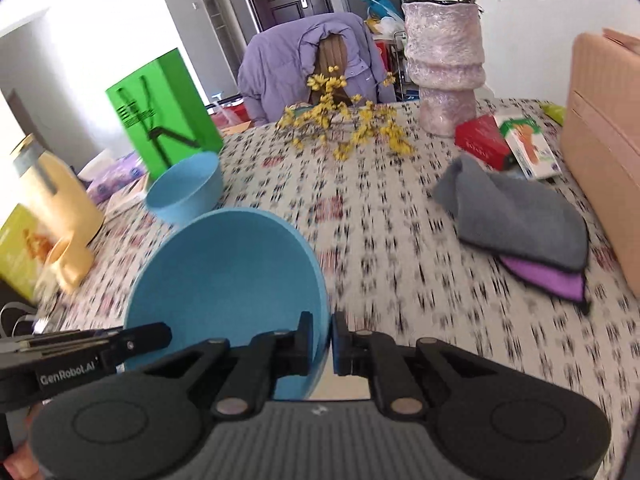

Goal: Organize plates and bowls
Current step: 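Lift the blue bowl and carry it over the placed blue bowl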

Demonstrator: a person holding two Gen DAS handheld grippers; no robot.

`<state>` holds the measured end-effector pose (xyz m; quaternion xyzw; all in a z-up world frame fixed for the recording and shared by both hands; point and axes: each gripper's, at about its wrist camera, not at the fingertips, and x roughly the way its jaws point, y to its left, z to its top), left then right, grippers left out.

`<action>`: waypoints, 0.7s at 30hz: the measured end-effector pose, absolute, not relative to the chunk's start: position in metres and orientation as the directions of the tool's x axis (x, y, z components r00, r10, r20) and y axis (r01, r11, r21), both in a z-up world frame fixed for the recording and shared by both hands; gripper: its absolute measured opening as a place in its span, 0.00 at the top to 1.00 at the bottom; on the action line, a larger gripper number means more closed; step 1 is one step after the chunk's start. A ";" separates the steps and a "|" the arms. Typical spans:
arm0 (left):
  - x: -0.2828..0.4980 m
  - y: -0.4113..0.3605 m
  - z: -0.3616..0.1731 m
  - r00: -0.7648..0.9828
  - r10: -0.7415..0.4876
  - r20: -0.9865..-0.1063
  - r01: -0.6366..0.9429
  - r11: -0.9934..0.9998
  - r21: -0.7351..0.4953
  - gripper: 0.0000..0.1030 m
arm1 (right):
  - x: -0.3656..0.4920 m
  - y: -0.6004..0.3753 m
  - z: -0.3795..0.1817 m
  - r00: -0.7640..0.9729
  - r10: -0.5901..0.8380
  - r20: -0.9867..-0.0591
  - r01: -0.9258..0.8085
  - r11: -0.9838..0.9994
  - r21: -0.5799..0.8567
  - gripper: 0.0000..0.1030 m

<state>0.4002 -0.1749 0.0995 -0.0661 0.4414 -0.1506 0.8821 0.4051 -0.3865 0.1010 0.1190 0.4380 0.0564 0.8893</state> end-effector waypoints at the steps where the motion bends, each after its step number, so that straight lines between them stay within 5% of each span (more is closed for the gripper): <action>1: 0.389 -0.173 0.100 0.563 -0.329 -0.758 0.206 0.944 -0.257 0.90 | 0.393 -0.385 0.101 0.608 0.205 -0.767 -0.004 0.967 0.255 0.91; 21: 0.293 -0.129 0.115 0.629 -0.322 -0.707 0.183 0.946 -0.269 0.89 | 0.298 -0.357 0.111 0.603 0.263 -0.753 -0.073 0.958 0.276 0.91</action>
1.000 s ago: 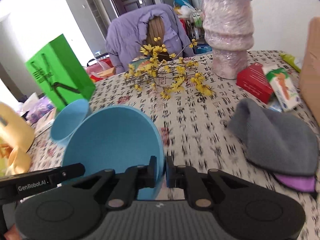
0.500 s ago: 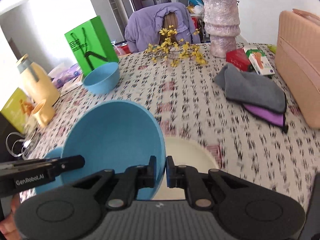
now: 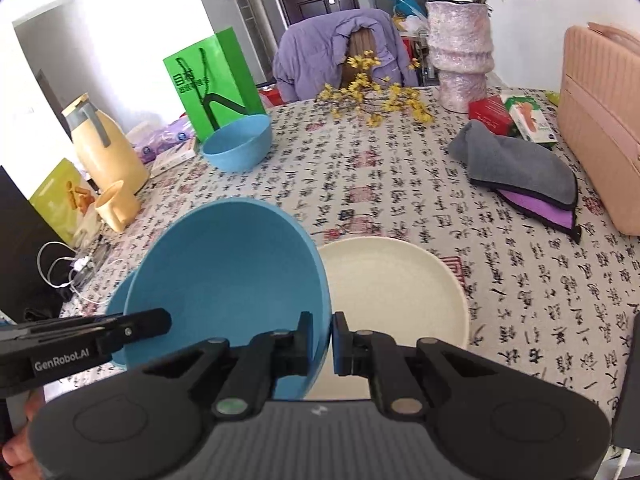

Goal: Organize plates and bowls
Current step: 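Lift the blue bowl and carry it over the placed blue bowl, then lower the bowl into the placed bowl and open both grippers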

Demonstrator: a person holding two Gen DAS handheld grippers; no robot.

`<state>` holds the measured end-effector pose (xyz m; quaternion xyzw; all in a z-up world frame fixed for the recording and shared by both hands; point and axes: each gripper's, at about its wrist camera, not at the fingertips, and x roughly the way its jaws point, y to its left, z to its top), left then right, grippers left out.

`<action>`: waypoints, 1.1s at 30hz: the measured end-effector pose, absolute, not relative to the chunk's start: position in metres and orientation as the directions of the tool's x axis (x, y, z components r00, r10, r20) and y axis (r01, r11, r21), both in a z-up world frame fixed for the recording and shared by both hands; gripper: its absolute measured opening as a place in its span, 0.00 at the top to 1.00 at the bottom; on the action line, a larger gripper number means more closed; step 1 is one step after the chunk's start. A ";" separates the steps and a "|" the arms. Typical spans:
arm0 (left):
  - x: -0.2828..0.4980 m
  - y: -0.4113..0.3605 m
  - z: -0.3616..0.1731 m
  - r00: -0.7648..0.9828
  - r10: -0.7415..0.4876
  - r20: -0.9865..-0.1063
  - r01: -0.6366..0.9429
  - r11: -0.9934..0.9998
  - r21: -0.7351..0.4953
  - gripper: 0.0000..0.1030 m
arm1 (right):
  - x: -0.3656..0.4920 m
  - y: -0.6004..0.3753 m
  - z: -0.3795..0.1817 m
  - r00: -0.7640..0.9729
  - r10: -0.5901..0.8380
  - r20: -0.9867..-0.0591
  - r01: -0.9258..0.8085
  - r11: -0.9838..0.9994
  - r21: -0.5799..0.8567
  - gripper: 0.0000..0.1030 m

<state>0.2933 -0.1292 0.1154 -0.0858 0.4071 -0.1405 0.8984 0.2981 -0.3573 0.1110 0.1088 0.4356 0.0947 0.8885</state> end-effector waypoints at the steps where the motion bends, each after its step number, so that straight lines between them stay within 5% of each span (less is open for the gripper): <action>1: 0.292 -0.123 0.118 0.637 -0.320 -0.702 0.175 0.946 -0.273 0.89 | 0.299 -0.354 0.113 0.604 0.270 -0.750 -0.080 0.957 0.280 0.91; 14: 0.305 -0.025 0.130 0.697 -0.225 -0.681 0.015 0.954 -0.299 0.89 | 0.344 -0.263 0.124 0.565 0.380 -0.733 -0.233 0.925 0.301 0.91; 33: 0.326 0.042 0.074 0.611 -0.231 -0.757 -0.070 0.937 -0.342 0.89 | 0.371 -0.176 0.076 0.439 0.362 -0.822 -0.322 0.918 0.232 0.84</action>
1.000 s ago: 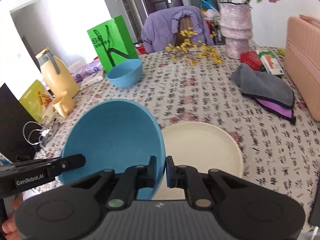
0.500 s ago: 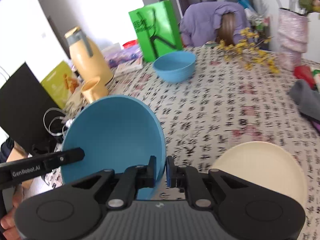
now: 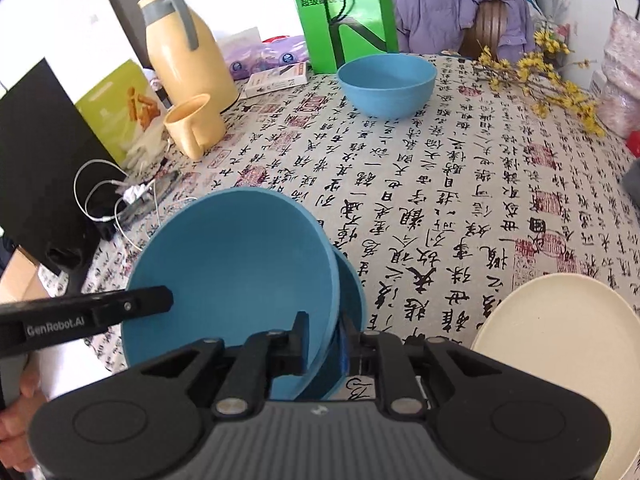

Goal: Organize plates and bowls
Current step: 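Lower the bowl into the placed bowl and open both grippers, then pull both grippers back from the stacked bowls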

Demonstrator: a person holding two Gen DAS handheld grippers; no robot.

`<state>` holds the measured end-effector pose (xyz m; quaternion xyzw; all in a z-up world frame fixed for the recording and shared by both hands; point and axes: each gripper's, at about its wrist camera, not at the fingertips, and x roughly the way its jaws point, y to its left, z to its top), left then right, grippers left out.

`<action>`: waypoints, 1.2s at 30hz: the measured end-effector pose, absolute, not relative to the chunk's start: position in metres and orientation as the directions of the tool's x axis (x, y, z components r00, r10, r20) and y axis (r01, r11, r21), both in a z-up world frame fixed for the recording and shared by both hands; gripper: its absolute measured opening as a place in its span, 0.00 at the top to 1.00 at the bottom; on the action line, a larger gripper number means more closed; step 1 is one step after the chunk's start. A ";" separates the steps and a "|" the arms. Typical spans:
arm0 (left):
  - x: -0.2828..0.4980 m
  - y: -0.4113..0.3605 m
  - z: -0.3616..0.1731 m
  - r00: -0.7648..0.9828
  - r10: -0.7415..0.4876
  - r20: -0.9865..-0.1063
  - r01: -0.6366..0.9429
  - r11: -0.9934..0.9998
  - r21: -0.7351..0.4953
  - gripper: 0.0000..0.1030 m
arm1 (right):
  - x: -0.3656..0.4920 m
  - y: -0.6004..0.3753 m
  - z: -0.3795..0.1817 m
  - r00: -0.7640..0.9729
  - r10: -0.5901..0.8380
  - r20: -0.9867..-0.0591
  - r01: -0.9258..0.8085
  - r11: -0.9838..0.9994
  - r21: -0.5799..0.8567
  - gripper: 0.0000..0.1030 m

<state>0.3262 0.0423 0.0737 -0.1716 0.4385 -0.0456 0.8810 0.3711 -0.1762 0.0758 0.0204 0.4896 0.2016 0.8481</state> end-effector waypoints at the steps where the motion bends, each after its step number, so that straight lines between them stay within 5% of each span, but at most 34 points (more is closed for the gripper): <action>1: 0.327 0.042 0.072 0.609 -0.232 -0.759 -0.068 0.938 -0.341 0.89 | 0.372 -0.175 0.075 0.439 0.357 -0.824 -0.325 0.919 0.225 0.84; 7: 0.329 0.037 0.070 0.620 -0.219 -0.754 -0.055 0.946 -0.320 0.89 | 0.371 -0.173 0.074 0.453 0.332 -0.827 -0.347 0.921 0.180 0.67; 10: 0.328 0.036 0.072 0.631 -0.210 -0.747 -0.048 0.950 -0.308 0.88 | 0.371 -0.174 0.074 0.464 0.330 -0.822 -0.357 0.919 0.168 0.68; 12: 0.323 0.034 0.076 0.649 -0.189 -0.737 -0.045 0.957 -0.286 0.81 | 0.370 -0.175 0.077 0.484 0.327 -0.812 -0.359 0.920 0.157 0.62; 14: 0.315 0.032 0.080 0.679 -0.169 -0.715 -0.031 0.966 -0.258 0.58 | 0.366 -0.180 0.081 0.508 0.326 -0.797 -0.359 0.921 0.149 0.57; 18: 0.295 0.028 0.088 0.757 -0.146 -0.637 0.026 0.980 -0.195 0.43 | 0.351 -0.195 0.091 0.576 0.353 -0.737 -0.365 0.918 0.154 0.47; 20: 0.279 0.023 0.088 0.806 -0.115 -0.580 0.035 0.989 -0.147 0.24 | 0.335 -0.202 0.094 0.634 0.366 -0.681 -0.382 0.914 0.135 0.37; 25: 0.230 0.007 0.078 0.899 -0.086 -0.429 0.059 0.995 -0.075 0.03 | 0.279 -0.210 0.088 0.794 0.339 -0.505 -0.386 0.922 0.012 0.18; 31: 0.179 -0.005 0.053 0.930 -0.023 -0.366 0.009 0.999 -0.042 0.00 | 0.213 -0.216 0.063 0.905 0.273 -0.327 -0.321 0.942 -0.101 0.08; 36: 0.148 -0.001 0.047 0.936 -0.010 -0.353 -0.018 0.997 -0.078 0.00 | 0.174 -0.223 0.043 0.922 0.240 -0.304 -0.271 0.960 -0.064 0.08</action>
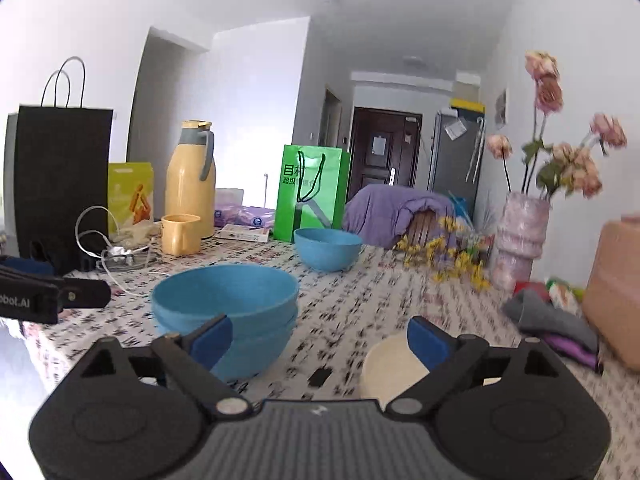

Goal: Organize plates and bowls
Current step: 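Pull both grippers back from the stacked bowls, then move both grippers to the blue bowl beside the green bag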

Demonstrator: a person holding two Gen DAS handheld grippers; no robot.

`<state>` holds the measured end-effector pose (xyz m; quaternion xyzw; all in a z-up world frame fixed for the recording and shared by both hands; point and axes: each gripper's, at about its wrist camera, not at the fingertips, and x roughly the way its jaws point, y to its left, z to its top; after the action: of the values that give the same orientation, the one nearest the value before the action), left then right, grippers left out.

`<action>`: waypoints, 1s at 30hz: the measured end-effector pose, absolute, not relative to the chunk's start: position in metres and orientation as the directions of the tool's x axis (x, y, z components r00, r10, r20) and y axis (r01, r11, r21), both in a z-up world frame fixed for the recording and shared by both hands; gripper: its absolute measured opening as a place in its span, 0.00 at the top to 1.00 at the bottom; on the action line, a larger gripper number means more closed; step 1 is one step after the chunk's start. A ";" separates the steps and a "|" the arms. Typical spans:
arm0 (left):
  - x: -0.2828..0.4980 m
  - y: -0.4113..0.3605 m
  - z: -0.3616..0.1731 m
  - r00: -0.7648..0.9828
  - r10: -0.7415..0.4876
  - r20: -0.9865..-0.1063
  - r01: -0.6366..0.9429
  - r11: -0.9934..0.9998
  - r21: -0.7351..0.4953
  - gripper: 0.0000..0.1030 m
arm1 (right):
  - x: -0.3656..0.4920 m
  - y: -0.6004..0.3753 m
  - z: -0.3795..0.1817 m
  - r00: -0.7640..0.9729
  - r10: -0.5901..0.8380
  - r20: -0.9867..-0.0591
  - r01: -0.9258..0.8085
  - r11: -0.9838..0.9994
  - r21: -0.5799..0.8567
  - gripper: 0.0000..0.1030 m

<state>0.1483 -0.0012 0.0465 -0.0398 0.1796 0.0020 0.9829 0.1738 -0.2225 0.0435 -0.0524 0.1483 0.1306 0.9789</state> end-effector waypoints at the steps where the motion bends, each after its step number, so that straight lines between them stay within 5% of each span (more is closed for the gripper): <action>1: 0.143 -0.001 0.046 0.938 -0.008 -0.347 -0.017 0.997 -0.070 0.00 | 0.168 -0.224 0.040 0.916 0.255 -0.311 -0.280 0.959 -0.037 0.08; 21: 0.145 -0.002 0.056 0.946 -0.033 -0.324 0.015 0.998 -0.058 0.00 | 0.156 -0.230 0.037 0.925 0.247 -0.288 -0.261 0.965 -0.012 0.08; 30: 0.222 0.015 0.093 0.903 -0.193 -0.384 0.148 0.979 -0.144 0.00 | 0.217 -0.251 0.075 0.891 0.328 -0.315 -0.307 0.945 0.115 0.08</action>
<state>0.2219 0.0151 0.0933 -0.0556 0.2020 -0.0874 0.9739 0.2171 -0.2506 0.0751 0.0308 0.1674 0.1634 0.9718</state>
